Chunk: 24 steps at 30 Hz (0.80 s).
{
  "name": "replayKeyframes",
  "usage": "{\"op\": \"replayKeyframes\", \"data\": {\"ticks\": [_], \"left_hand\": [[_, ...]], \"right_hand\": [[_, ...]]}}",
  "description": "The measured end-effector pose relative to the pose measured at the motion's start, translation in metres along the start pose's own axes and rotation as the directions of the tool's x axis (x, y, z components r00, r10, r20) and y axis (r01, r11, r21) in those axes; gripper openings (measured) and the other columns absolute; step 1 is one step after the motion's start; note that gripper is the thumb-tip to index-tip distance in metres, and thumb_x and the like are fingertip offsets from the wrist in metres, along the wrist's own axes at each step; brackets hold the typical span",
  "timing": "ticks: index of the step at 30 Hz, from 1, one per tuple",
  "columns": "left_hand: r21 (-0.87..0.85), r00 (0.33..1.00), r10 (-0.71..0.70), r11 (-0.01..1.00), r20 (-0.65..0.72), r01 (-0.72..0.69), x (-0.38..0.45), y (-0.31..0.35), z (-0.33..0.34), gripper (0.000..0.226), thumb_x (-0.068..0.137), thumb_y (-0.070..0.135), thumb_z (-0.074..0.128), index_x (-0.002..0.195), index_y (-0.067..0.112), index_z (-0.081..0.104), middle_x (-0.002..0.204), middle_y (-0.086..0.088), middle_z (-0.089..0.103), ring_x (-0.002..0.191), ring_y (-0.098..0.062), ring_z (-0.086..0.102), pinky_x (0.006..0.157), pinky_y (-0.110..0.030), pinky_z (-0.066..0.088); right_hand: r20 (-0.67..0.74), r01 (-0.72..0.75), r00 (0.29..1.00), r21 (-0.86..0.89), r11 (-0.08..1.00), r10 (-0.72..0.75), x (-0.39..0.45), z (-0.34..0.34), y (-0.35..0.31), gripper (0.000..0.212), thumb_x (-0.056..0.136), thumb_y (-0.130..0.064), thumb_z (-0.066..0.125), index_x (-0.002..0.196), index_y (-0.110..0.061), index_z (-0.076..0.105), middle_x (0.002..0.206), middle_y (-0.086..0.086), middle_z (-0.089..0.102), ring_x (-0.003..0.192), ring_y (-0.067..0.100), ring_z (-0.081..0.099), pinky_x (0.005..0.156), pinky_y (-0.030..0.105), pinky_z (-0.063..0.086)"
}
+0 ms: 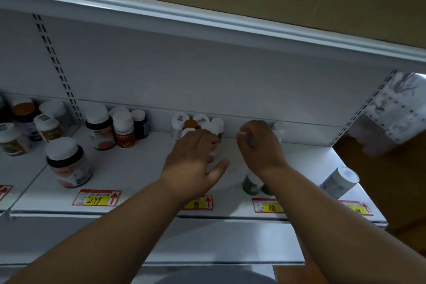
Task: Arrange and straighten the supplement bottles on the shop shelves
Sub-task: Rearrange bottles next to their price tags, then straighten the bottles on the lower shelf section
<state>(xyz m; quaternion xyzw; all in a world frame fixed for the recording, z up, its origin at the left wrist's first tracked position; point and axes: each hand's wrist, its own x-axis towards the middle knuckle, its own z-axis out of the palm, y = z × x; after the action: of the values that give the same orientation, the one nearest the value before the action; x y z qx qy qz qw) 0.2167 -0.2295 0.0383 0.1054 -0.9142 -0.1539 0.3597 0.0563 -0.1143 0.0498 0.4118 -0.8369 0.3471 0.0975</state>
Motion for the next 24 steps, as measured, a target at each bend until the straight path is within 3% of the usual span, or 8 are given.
{"op": "replayKeyframes", "data": {"ticks": [3,5,8,10,14,18,22,24], "left_hand": [[-0.046,0.996,-0.044,0.998,0.084,0.048,0.014,0.019,0.026,0.046,0.087,0.046,0.062,0.119,0.013,0.058,0.112,-0.005,0.057,0.102,-0.021,0.05,0.084,-0.023,0.033],[-0.07,0.982,-0.096,0.992,0.165,0.109,0.023,0.03,0.047,0.049,0.087,0.048,0.061,0.125,0.018,0.053,0.119,-0.001,0.052,0.109,-0.018,0.046,0.088,-0.022,0.03],[-0.066,0.971,-0.112,0.99,0.211,0.128,0.033,0.045,0.074,0.051,0.088,0.053,0.056,0.129,0.023,0.048,0.124,0.004,0.047,0.114,-0.013,0.04,0.089,-0.018,0.026],[-0.058,0.965,-0.107,0.991,0.239,0.124,0.038,0.057,0.09,0.054,0.087,0.058,0.053,0.13,0.027,0.045,0.125,0.006,0.044,0.114,-0.011,0.038,0.088,-0.02,0.026],[0.086,0.905,-0.113,0.993,0.409,0.085,0.044,0.075,0.121,0.075,0.08,0.074,0.043,0.137,0.027,0.034,0.133,0.004,0.042,0.119,-0.018,0.038,0.096,-0.029,0.029],[0.199,0.856,-0.104,0.98,0.506,0.001,0.046,0.082,0.135,0.087,0.074,0.081,0.043,0.138,0.023,0.033,0.127,0.0,0.047,0.113,-0.022,0.043,0.097,-0.038,0.037],[0.238,0.821,-0.061,0.967,0.568,-0.092,0.049,0.085,0.141,0.085,0.074,0.078,0.048,0.138,0.024,0.032,0.126,-0.001,0.048,0.111,-0.024,0.045,0.094,-0.039,0.036],[0.267,0.799,-0.051,0.954,0.599,-0.139,0.053,0.087,0.142,0.074,0.075,0.071,0.054,0.131,0.025,0.038,0.119,-0.003,0.053,0.104,-0.025,0.05,0.081,-0.038,0.037]], "right_hand": [[-0.02,-0.024,1.0,0.012,1.0,0.024,0.009,-0.019,0.039,0.005,0.088,-0.023,0.061,0.092,-0.023,0.06,0.093,-0.007,0.051,0.079,0.007,0.048,0.062,0.019,0.031],[0.02,-0.087,0.996,0.001,0.996,0.086,0.019,-0.028,0.069,0.016,0.087,-0.024,0.062,0.103,-0.023,0.061,0.101,-0.004,0.053,0.084,0.011,0.053,0.065,0.019,0.037],[0.21,-0.178,0.951,-0.231,0.957,0.227,0.041,-0.034,0.11,0.039,0.089,-0.033,0.059,0.125,-0.02,0.054,0.123,0.008,0.05,0.106,0.027,0.055,0.078,0.028,0.043],[0.344,-0.171,0.893,-0.337,0.926,0.29,0.049,-0.033,0.128,0.046,0.091,-0.038,0.056,0.133,-0.022,0.046,0.129,0.012,0.045,0.111,0.032,0.054,0.081,0.032,0.044],[0.402,-0.043,0.898,-0.321,0.946,0.177,0.055,-0.028,0.148,0.041,0.09,-0.036,0.057,0.127,-0.023,0.044,0.121,0.01,0.053,0.104,0.029,0.056,0.079,0.035,0.048],[0.383,-0.003,0.917,-0.26,0.966,0.106,0.052,-0.037,0.15,0.034,0.089,-0.031,0.06,0.118,-0.021,0.046,0.115,0.009,0.055,0.097,0.026,0.056,0.072,0.03,0.039],[0.409,-0.047,0.905,-0.174,0.984,0.116,0.026,-0.06,0.152,0.049,0.087,-0.029,0.063,0.132,-0.026,0.045,0.123,0.008,0.054,0.107,0.027,0.056,0.081,0.031,0.045],[0.437,-0.034,0.889,-0.243,0.97,0.141,0.009,-0.071,0.15,0.05,0.086,-0.03,0.063,0.133,-0.026,0.048,0.123,0.007,0.054,0.107,0.027,0.056,0.083,0.03,0.045]]}}
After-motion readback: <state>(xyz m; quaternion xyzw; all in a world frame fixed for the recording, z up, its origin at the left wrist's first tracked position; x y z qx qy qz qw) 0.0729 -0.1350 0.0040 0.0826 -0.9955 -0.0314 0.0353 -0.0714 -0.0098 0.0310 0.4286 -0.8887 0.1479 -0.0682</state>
